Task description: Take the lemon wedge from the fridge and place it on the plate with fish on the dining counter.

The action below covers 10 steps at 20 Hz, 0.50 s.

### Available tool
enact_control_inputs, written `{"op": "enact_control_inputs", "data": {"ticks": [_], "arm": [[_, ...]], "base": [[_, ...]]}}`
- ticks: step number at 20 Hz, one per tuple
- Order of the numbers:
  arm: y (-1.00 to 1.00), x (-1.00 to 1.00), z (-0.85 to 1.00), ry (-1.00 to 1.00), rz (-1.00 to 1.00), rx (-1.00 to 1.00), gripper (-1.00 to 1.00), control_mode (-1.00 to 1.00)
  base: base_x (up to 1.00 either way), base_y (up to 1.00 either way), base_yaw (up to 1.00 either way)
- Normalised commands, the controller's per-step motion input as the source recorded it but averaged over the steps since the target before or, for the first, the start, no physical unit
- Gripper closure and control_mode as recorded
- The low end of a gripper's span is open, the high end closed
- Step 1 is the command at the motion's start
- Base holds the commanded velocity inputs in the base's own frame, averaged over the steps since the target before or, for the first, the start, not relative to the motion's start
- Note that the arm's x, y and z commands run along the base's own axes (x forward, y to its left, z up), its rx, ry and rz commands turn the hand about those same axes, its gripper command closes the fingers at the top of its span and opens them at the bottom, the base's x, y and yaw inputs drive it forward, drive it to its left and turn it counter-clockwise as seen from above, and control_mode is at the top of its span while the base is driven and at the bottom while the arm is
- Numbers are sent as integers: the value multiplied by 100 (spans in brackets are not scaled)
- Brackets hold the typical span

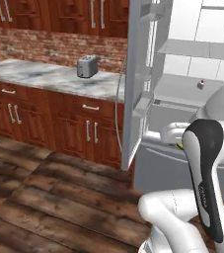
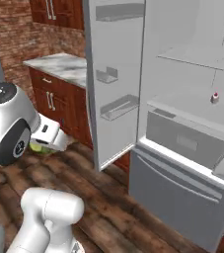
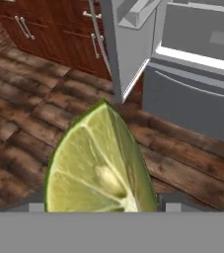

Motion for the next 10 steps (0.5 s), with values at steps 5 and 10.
{"op": "enact_control_inputs", "data": {"ticks": [5,10], "arm": [[0,0,0,0,0,0,100,100],[0,0,0,0,0,0,100,100]], "base": [[-63,0,80],[-51,0,85]]}}
